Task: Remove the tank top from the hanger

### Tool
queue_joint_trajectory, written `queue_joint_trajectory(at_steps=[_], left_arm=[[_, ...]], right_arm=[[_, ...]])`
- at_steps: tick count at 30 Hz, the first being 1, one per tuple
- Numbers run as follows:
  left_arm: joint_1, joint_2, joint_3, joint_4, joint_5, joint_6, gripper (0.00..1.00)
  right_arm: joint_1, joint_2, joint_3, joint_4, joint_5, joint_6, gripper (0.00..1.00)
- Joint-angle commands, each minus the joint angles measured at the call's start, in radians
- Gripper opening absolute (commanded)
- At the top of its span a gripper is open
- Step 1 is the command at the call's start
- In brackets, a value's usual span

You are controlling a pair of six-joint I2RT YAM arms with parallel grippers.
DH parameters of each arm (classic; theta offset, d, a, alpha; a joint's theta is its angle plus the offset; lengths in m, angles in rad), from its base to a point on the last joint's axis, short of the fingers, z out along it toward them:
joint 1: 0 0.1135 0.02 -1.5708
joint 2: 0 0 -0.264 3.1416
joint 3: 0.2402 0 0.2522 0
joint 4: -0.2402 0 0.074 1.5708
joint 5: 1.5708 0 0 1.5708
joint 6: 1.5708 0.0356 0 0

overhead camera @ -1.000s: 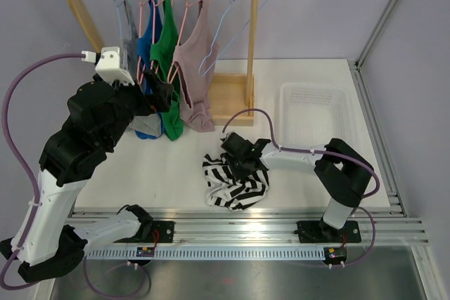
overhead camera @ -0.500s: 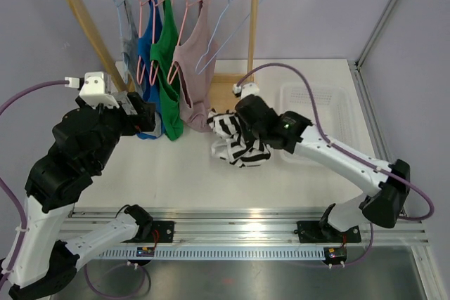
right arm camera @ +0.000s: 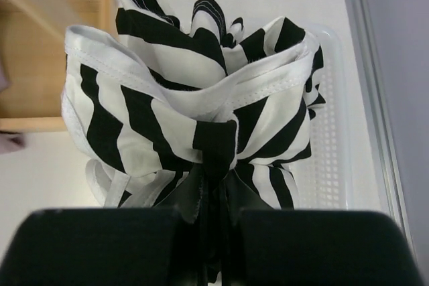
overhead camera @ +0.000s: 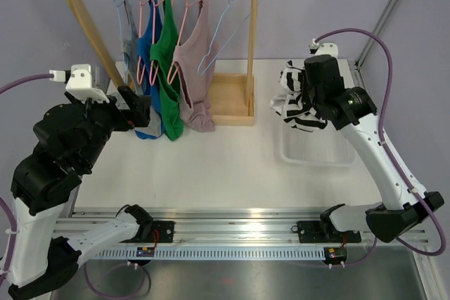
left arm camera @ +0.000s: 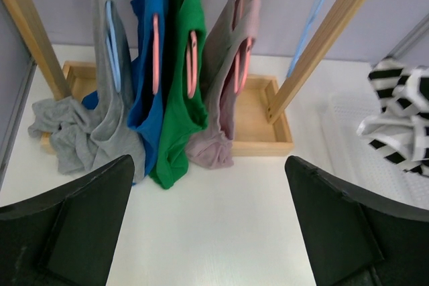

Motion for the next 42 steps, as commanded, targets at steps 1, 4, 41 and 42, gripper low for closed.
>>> queue_joint_trajectory(at_steps=[1,4,41,42], left_arm=[[0.002,0.050,0.104,0.042,0.061,0.018,0.99],[0.002,0.097,0.174,0.045,0.081,0.024,0.99],[0.261,0.910,0.747,0.170,0.325,0.225,0.68],[0.266,0.915,0.749,0.173,0.345,0.228,0.60]], right_arm=[[-0.116,0.000,-0.108,0.017,-0.019,-0.001,0.00],[-0.204,0.020,-0.199,0.078,-0.085,0.007,0.38],[-0.207,-0.534,-0.488,0.229,-0.869,0.128,0.94],[-0.207,-0.532,-0.492,0.229,-0.869,0.128,0.94]])
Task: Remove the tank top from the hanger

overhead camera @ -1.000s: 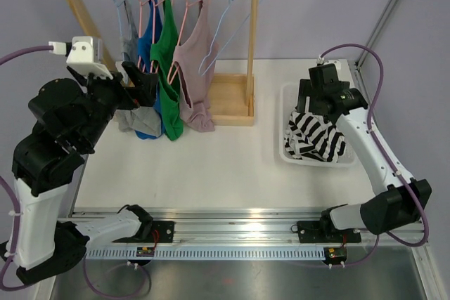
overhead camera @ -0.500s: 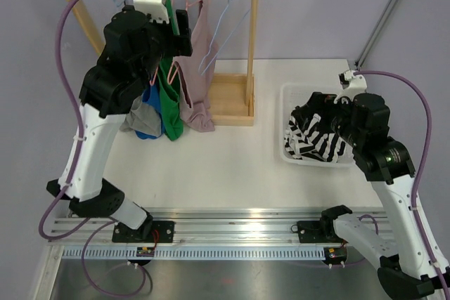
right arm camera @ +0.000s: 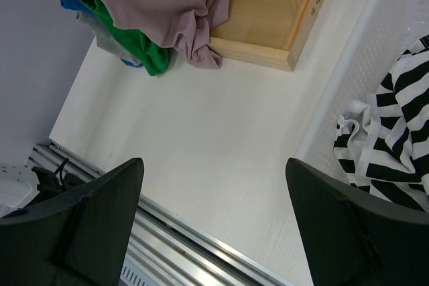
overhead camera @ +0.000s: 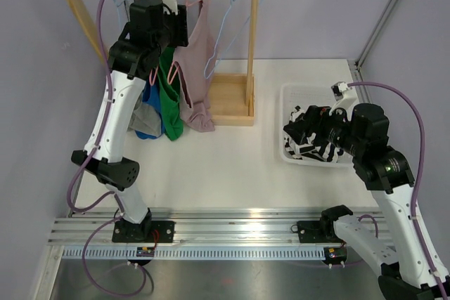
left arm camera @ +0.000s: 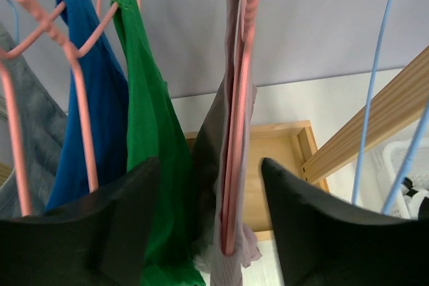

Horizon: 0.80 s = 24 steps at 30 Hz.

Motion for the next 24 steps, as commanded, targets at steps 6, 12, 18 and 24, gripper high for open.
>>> queue_joint_trajectory(at_steps=[6,12,18,24], left_arm=[[0.039,0.071,0.108,0.040,0.150,-0.002,0.34],[0.039,0.056,0.120,0.061,0.173,-0.026,0.03],[0.037,0.005,0.118,0.107,0.190,-0.066,0.00],[0.034,-0.065,0.118,0.136,0.225,-0.100,0.00]], right_arm=[[0.004,0.003,-0.022,0.060,-0.062,0.012,0.92],[0.006,0.006,-0.028,0.060,-0.063,0.001,0.92],[0.004,0.006,-0.027,0.069,-0.074,-0.005,0.92],[0.004,0.000,-0.025,0.075,-0.091,-0.005,0.92]])
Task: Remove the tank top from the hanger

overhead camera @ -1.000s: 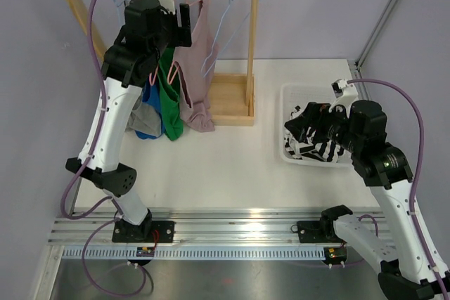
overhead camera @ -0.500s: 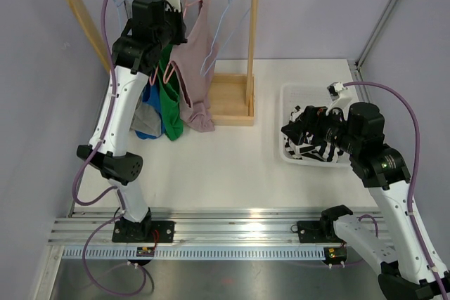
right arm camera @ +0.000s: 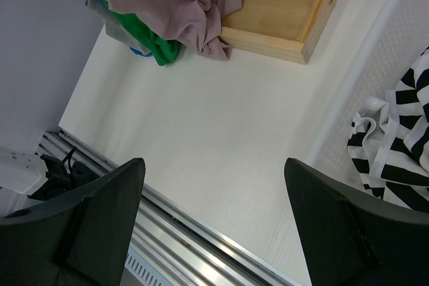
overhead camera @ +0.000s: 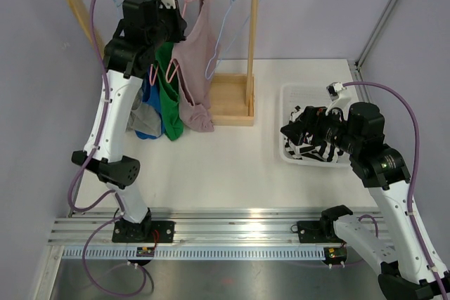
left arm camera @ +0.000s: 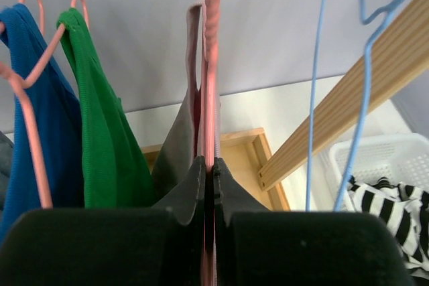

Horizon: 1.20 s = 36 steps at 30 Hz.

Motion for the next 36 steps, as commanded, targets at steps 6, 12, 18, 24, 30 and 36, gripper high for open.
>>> queue_joint_trajectory(at_steps=[6,12,18,24,30,36], left_arm=[[-0.013,-0.197,-0.004,0.129,0.073,-0.063,0.00],[-0.035,-0.328,-0.220,0.115,0.139,-0.117,0.00],[-0.101,-0.619,-0.647,0.208,0.110,-0.175,0.00],[-0.119,-0.908,-1.045,0.256,0.065,-0.256,0.00],[-0.122,-1.093,-1.306,0.245,0.294,-0.315,0.00],[-0.125,-1.312,-1.581,0.366,0.398,-0.417,0.00]], right_arm=[[0.004,-0.019,0.003,0.056,-0.045,-0.009,0.92],[0.004,-0.028,0.004,0.065,-0.059,-0.006,0.92],[0.004,-0.028,-0.006,0.101,-0.099,0.012,0.96],[0.004,-0.040,-0.089,0.222,-0.150,0.081,1.00],[0.004,-0.006,-0.226,0.438,-0.264,0.202,0.99],[0.009,0.087,-0.388,0.766,-0.325,0.386,1.00]])
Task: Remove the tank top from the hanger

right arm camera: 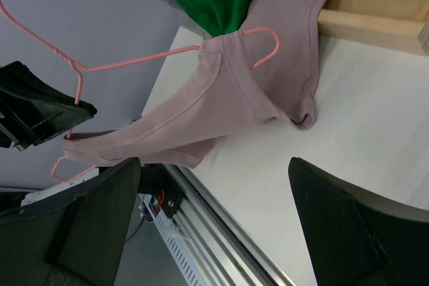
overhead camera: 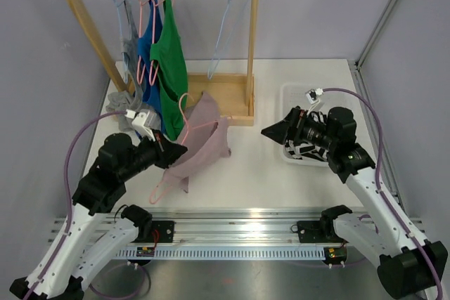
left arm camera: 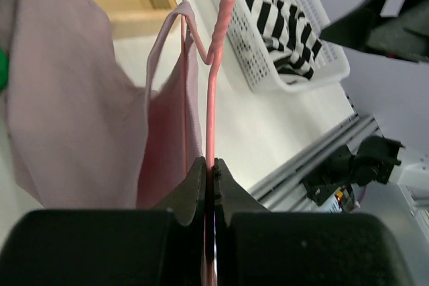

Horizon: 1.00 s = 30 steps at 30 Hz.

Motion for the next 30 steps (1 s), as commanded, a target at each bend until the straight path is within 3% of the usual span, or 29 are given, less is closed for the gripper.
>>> queue_joint_trajectory(at_steps=[1,4,8,12,18,22,25,28,30], left_arm=[[-0.003,-0.126,-0.098,0.168,0.109,-0.100,0.00],[-0.003,-0.179,-0.187,0.232,0.167,-0.172,0.00],[-0.005,-0.202,-0.291,0.354,0.245,-0.283,0.00],[-0.007,-0.188,-0.357,0.481,0.294,-0.360,0.00],[-0.011,-0.177,-0.322,0.451,0.279,-0.335,0.00],[-0.011,-0.159,-0.300,0.455,0.291,-0.329,0.00],[-0.013,-0.148,-0.310,0.481,0.294,-0.340,0.00],[-0.014,-0.144,-0.314,0.489,0.303,-0.343,0.00],[-0.013,-0.145,-0.314,0.486,0.306,-0.341,0.00]], right_arm=[[0.022,0.047,-0.063,0.277,-0.056,0.144,0.99],[0.086,0.119,-0.087,0.354,0.021,0.158,0.99],[0.284,0.217,-0.035,0.324,0.281,0.082,0.97],[0.346,0.285,-0.008,0.327,0.404,0.054,0.91],[0.381,0.354,0.028,0.290,0.455,-0.020,0.78],[0.383,0.375,0.034,0.278,0.472,-0.052,0.75],[0.386,0.391,0.040,0.285,0.481,-0.064,0.56],[0.384,0.406,0.046,0.285,0.506,-0.080,0.52],[0.384,0.417,0.049,0.285,0.524,-0.092,0.40]])
